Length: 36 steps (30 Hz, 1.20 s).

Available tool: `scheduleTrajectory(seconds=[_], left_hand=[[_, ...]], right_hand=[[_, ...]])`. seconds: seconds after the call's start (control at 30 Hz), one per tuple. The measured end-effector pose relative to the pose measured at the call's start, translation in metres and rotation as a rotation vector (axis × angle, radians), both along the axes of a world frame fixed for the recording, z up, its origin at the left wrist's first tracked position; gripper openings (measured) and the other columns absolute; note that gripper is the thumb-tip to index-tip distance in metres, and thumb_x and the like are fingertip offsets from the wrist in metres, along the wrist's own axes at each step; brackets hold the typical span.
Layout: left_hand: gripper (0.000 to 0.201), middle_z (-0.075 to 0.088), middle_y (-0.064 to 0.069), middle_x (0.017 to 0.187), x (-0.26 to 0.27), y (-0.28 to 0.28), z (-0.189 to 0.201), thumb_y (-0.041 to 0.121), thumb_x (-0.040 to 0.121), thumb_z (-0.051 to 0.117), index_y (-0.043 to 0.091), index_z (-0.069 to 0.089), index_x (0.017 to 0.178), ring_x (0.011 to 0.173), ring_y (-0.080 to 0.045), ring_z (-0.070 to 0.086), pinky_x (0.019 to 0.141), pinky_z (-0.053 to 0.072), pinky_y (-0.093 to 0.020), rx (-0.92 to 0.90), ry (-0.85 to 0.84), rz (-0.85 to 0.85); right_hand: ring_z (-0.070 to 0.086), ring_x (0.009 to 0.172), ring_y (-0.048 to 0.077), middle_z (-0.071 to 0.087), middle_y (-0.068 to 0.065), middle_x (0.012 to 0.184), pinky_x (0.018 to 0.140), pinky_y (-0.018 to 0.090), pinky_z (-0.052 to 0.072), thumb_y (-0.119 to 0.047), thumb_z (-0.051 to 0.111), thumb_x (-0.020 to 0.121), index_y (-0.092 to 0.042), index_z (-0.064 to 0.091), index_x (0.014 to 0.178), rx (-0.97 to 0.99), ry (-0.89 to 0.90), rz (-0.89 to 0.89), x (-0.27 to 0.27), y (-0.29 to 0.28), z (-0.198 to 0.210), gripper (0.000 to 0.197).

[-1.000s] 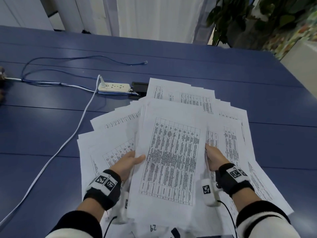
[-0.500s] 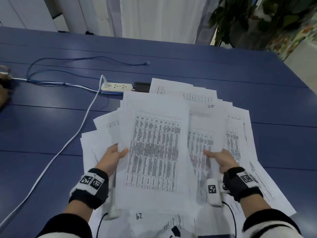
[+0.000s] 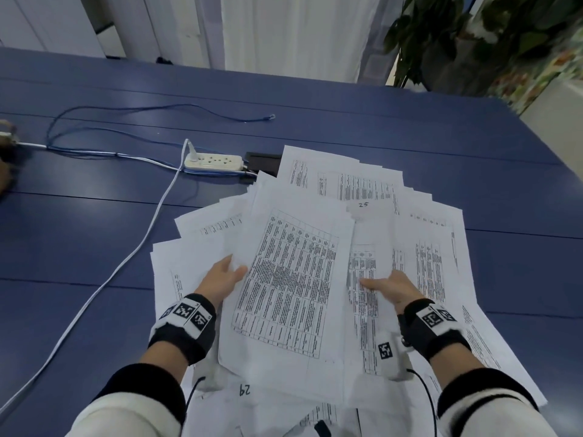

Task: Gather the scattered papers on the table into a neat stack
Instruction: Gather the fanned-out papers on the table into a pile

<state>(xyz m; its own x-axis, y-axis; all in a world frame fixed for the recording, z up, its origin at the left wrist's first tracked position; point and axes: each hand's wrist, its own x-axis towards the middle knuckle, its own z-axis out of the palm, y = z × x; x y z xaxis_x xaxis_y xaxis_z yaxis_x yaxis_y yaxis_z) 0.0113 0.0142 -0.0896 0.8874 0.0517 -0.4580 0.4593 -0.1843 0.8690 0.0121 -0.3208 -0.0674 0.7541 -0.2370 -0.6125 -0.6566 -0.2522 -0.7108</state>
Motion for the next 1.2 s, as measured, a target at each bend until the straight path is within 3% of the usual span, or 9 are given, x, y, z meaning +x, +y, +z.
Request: scheduleTrajectory(seconds=[0.1, 0.23, 0.43, 0.6, 0.77, 0.9, 1.03, 1.13, 1.2], left_hand=[[0.043, 0.055, -0.008, 0.133, 0.003, -0.002, -0.002, 0.021, 0.094, 0.051, 0.012, 0.046, 0.136, 0.123, -0.028, 0.051, 0.107, 0.037, -0.052, -0.01, 0.024, -0.004], [0.044, 0.047, -0.007, 0.137, 0.005, 0.003, 0.001, 0.014, 0.095, 0.049, 0.004, 0.041, 0.137, 0.125, -0.026, 0.046, 0.109, 0.034, -0.043, 0.073, -0.029, 0.181], [0.044, 0.048, -0.016, 0.138, 0.015, 0.022, 0.001, 0.009, 0.095, 0.045, -0.002, 0.041, 0.137, 0.126, -0.034, 0.046, 0.109, 0.034, -0.041, 0.199, -0.067, 0.465], [0.046, 0.045, -0.014, 0.142, 0.021, 0.025, 0.009, 0.009, 0.095, 0.044, 0.001, 0.038, 0.139, 0.13, -0.031, 0.043, 0.112, 0.031, -0.041, 0.214, -0.146, 0.375], [0.032, 0.056, -0.017, 0.127, 0.016, 0.028, 0.023, 0.003, 0.095, 0.042, -0.002, 0.05, 0.125, 0.118, -0.032, 0.051, 0.097, 0.037, -0.033, 0.262, -0.222, 0.341], [0.038, 0.054, -0.014, 0.129, 0.014, 0.021, 0.03, 0.002, 0.094, 0.044, -0.001, 0.044, 0.132, 0.116, -0.028, 0.053, 0.103, 0.039, -0.038, 0.039, -0.21, 0.309], [0.048, 0.054, -0.015, 0.132, 0.001, -0.002, 0.028, 0.014, 0.092, 0.056, 0.004, 0.04, 0.136, 0.112, -0.028, 0.057, 0.098, 0.045, -0.043, -0.158, -0.092, 0.193], [0.026, 0.069, -0.012, 0.108, -0.01, -0.017, 0.032, 0.017, 0.093, 0.055, 0.012, 0.056, 0.119, 0.091, -0.023, 0.068, 0.076, 0.055, -0.034, -0.211, -0.074, 0.091], [0.024, 0.069, -0.01, 0.105, -0.015, -0.024, 0.039, 0.017, 0.094, 0.053, 0.015, 0.057, 0.117, 0.092, -0.023, 0.067, 0.075, 0.056, -0.032, -0.23, -0.068, 0.052]], right_hand=[[0.028, 0.138, 0.036, 0.027, 0.021, 0.15, 0.111, 0.048, 0.026, -0.016, 0.074, 0.078, 0.001, 0.017, 0.145, -0.029, -0.013, 0.054, 0.004, 0.012, -0.004, 0.089], [0.056, 0.114, 0.031, 0.057, 0.016, 0.125, 0.099, 0.043, 0.045, -0.019, 0.07, 0.08, 0.001, 0.049, 0.128, -0.15, -0.177, -0.064, 0.006, -0.003, 0.0, 0.056], [0.059, 0.098, 0.027, 0.062, 0.013, 0.106, 0.087, 0.035, 0.046, -0.011, 0.065, 0.085, 0.003, 0.058, 0.115, -0.127, -0.396, -0.361, 0.005, -0.051, 0.041, 0.033], [0.063, 0.077, 0.013, 0.062, 0.006, 0.089, 0.077, 0.031, 0.047, -0.013, 0.065, 0.086, -0.008, 0.062, 0.097, -0.093, -0.506, -0.408, 0.012, -0.062, 0.067, 0.013], [0.058, 0.079, 0.023, 0.061, 0.007, 0.088, 0.082, 0.033, 0.043, -0.024, 0.07, 0.082, -0.001, 0.057, 0.101, -0.066, -0.539, -0.44, 0.02, -0.072, 0.091, 0.033], [0.061, 0.092, 0.025, 0.063, 0.009, 0.104, 0.078, 0.033, 0.049, -0.016, 0.069, 0.083, 0.002, 0.058, 0.113, 0.015, -0.5, -0.298, 0.021, -0.042, 0.092, 0.037], [0.06, 0.102, 0.026, 0.062, 0.013, 0.117, 0.095, 0.039, 0.047, -0.01, 0.072, 0.078, 0.003, 0.055, 0.119, 0.046, -0.359, -0.161, 0.018, 0.004, 0.066, 0.046], [0.049, 0.123, 0.034, 0.047, 0.019, 0.138, 0.106, 0.045, 0.039, -0.028, 0.08, 0.068, 0.002, 0.037, 0.137, -0.01, -0.231, -0.056, 0.012, 0.022, 0.054, 0.086], [0.04, 0.131, 0.034, 0.04, 0.019, 0.143, 0.109, 0.043, 0.033, -0.022, 0.074, 0.078, 0.004, 0.029, 0.14, -0.012, -0.196, -0.056, 0.01, 0.027, 0.047, 0.08]])
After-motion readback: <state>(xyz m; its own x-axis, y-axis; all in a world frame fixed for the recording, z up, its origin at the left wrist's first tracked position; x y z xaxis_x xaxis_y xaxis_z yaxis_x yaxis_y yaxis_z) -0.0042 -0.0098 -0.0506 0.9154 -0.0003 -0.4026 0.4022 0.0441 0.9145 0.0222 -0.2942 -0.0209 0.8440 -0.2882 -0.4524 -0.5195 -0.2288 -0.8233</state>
